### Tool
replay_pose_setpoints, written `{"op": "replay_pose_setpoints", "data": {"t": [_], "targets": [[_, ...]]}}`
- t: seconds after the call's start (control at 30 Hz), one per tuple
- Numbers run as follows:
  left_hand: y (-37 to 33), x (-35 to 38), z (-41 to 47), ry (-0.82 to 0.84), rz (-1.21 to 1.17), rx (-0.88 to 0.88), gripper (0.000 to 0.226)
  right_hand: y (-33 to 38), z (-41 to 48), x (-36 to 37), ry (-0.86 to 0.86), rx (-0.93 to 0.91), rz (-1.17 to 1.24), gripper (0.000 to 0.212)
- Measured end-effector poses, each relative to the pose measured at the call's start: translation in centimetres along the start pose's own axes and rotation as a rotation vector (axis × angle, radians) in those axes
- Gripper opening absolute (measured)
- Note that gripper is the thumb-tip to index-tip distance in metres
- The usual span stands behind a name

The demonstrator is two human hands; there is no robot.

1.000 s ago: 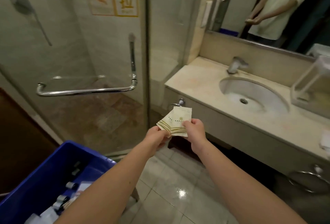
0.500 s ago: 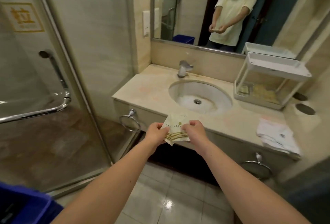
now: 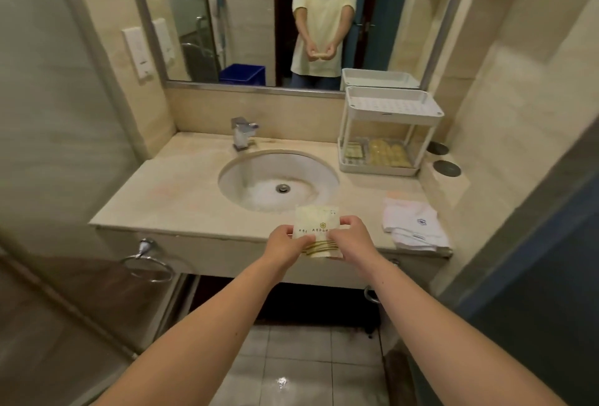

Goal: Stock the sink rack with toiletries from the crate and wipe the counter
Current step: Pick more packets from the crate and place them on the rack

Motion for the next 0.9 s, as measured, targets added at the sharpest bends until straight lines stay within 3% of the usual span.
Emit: {"op": "replay_pose_setpoints", "data": {"t": [0.33,0.43,0.57,0.9], "targets": [[-4.6,6.3,8.4,0.208,-0.05,-0.043,0.003,1.7,7.1,-4.6,-0.115,0.057,0.134,0.036],[-6.2,7.5,11.9,0.242,-0.073,-0.05,0.004,2.5,10.0,-5.3,-0.141,0.068,0.187,0.039],[-8.2,8.7,15.8,0.272,-0.037,-0.023,0.023,3.4,13.6,-6.0,-0.182,0.075,0.264,0.046],[-12.8,10.6,20.4,0.316,0.215,0.211,0.03,3.9,20.1,-8.0,-0.246,0.039,0.297,0.054]]}}
Point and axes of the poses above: each hand's wrist, its own z-axis towards the middle knuckle, its own x-axis out of the palm, y = z × x, the point moved 8 cm from there along z, towards the middle knuckle, and after that the axes turned 2 degrees about z, right-handed, at the moved point
